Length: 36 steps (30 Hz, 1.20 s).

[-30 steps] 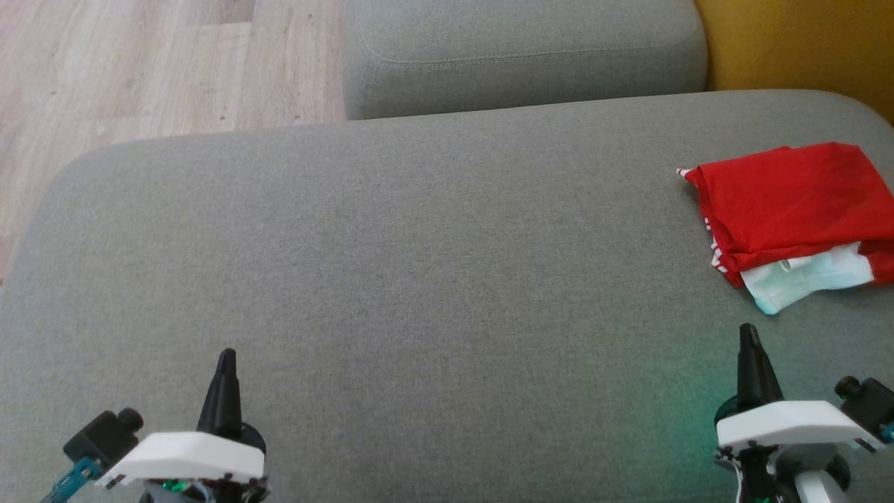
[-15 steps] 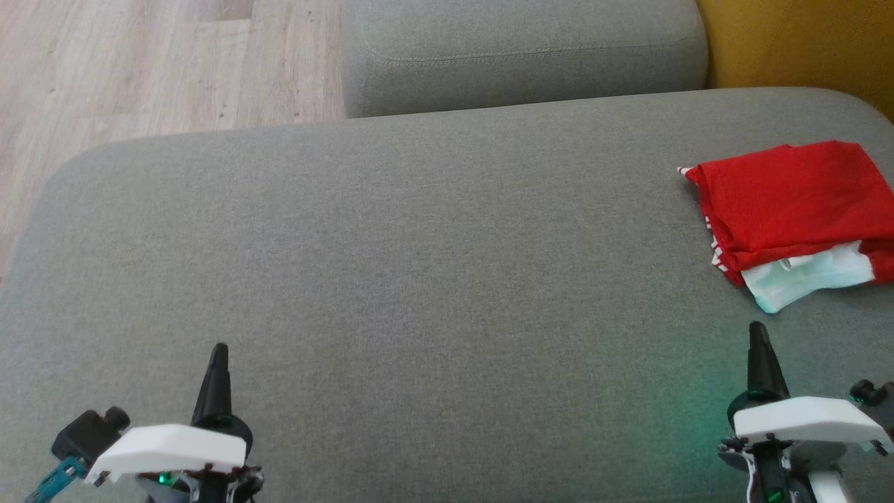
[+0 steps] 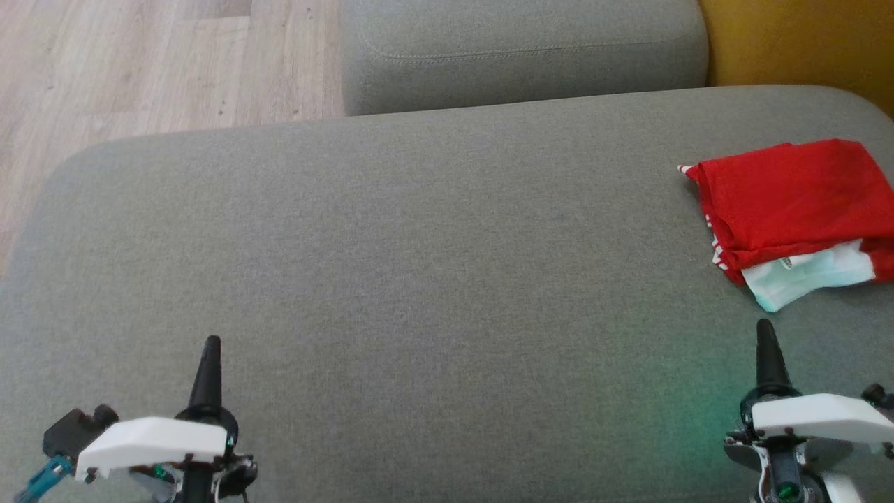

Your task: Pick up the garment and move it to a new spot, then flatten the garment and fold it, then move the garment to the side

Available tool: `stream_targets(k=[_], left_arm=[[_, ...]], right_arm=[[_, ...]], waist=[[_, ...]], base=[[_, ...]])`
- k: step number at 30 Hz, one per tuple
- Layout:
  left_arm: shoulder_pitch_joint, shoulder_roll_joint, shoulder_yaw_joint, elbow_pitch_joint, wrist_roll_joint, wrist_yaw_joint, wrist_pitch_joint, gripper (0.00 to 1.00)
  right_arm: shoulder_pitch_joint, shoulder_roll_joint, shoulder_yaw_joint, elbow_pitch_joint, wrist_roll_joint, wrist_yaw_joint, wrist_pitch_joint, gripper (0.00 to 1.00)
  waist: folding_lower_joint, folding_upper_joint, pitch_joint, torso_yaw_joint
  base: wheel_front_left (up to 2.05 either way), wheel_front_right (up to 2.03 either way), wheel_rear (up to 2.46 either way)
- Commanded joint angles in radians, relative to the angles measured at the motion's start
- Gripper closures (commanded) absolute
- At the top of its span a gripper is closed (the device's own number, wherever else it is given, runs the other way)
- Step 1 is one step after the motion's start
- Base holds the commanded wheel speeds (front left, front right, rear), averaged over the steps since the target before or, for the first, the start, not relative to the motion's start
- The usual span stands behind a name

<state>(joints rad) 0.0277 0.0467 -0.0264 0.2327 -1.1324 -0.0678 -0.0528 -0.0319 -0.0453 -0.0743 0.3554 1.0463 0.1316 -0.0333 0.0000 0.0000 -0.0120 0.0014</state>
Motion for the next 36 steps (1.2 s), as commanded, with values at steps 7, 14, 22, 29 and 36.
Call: stream_targets(k=[7, 14, 22, 29, 36], left_arm=[[-0.069, 0.016, 0.04, -0.022, -0.088, -0.017, 0.028, 1.0], [-0.08, 0.016, 0.054, -0.016, -0.157, -0.025, 0.048, 1.0], [-0.093, 0.017, 0.069, -0.01, -0.235, -0.034, 0.072, 1.0], [-0.102, 0.017, 0.081, -0.005, -0.294, -0.04, 0.09, 1.0], [-0.115, 0.017, 0.097, 0.002, -0.372, -0.049, 0.114, 1.0]], right_arm=[[-0.064, -0.004, 0.001, -0.051, 0.102, -0.001, 0.028, 1.0], [-0.066, -0.004, -0.006, -0.061, 0.18, -0.001, 0.048, 1.0], [-0.068, -0.004, -0.014, -0.073, 0.269, -0.001, 0.071, 1.0], [-0.07, -0.004, -0.02, -0.082, 0.337, -0.001, 0.088, 1.0], [-0.072, -0.005, -0.028, -0.093, 0.426, -0.001, 0.111, 1.0]], waist=[[0.0, 0.0, 0.002, 0.0], [0.0, 0.0, 0.005, 0.0], [0.0, 0.0, 0.007, -0.001], [0.0, 0.0, 0.009, -0.001], [0.0, 0.0, 0.011, -0.001]], base=[[0.0, 0.0, 0.0], [0.0, 0.0, 0.0], [0.0, 0.0, 0.0], [0.0, 0.0, 0.0], [0.0, 0.0, 0.0]])
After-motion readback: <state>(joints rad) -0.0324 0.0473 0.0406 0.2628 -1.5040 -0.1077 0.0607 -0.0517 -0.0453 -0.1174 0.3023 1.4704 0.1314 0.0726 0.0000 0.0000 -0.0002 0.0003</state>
